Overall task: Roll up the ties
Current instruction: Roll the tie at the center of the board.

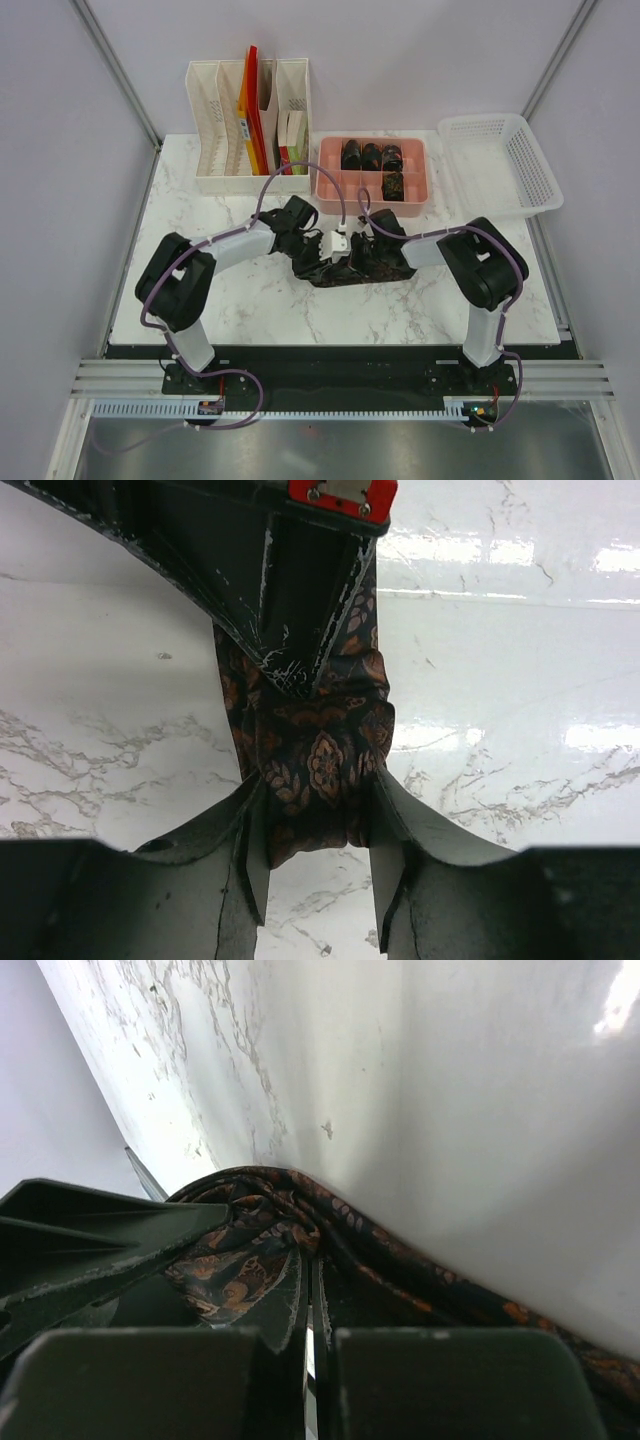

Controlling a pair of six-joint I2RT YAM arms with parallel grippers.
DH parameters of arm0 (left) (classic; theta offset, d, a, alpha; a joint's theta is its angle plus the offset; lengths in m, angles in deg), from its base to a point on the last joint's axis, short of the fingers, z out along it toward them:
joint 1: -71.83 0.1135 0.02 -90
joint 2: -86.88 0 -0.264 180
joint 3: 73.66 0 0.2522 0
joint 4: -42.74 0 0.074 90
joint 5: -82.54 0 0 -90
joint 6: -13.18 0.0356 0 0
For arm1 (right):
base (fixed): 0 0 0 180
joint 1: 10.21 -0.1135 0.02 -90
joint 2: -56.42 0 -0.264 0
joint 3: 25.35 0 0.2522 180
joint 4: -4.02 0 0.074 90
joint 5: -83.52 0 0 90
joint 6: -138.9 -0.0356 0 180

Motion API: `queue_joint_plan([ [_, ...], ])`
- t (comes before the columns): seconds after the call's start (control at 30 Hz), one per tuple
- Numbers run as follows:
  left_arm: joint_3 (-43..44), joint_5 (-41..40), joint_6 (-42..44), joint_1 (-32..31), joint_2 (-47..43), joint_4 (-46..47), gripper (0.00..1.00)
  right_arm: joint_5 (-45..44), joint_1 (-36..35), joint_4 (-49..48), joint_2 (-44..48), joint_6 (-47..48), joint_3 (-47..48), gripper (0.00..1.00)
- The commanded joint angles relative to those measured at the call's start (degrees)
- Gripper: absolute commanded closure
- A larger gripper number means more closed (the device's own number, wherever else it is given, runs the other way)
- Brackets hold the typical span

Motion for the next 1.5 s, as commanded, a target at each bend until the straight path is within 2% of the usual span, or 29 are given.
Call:
queue_joint_plan([
  [0.0, 6.3, -0.8, -0.7, -1.5, 0.4, -5.1, 0.6, -9.3, -2.6, -1.0, -0.9, -4.3, -2.5, 1.0],
  [0.23, 11.6, -4.6, -7.3, -3.2, 5.5, -7.6, 0.52, -10.7, -5.1, -7.1, -2.3, -11.5, -3.4, 0.99],
  [0.47, 9.6, -7.8, -7.2, -4.6, 8.5, -7.2, 0.53, -6.9, -3.4, -14.1, -0.8, -15.4, -6.4, 0.8],
  [0.57, 8.0, -9.3, -5.2, -4.6, 8.9, -7.3, 0.55, -3.1, -1.3, -13.8, -0.4, -14.3, -5.8, 0.74],
  [0.87, 5.5, -10.0, -3.3, -4.6, 9.7, -7.6, 0.56, 4.5, 3.2, -4.8, 5.4, -4.1, -3.5, 0.69],
  [1.0, 5.8, -9.8, -2.9, -4.6, 9.8, -7.7, 0.56, 5.8, 3.7, -3.9, 7.2, -2.3, -3.1, 0.62],
  [1.1, 5.9, -9.3, -2.5, -4.5, 9.7, -7.9, 0.56, 6.4, 3.6, -6.7, 7.6, -4.1, -3.6, 0.56],
  [1.33, 6.7, -7.8, -2.3, -4.6, 9.9, -8.1, 0.54, 4.8, 1.8, -10.1, 4.4, -5.9, -4.0, 0.53],
  [1.47, 6.8, -7.6, -2.1, -4.5, 9.9, -8.1, 0.53, 4.9, 0.4, -16.3, 2.4, -8.7, -4.7, 0.56],
])
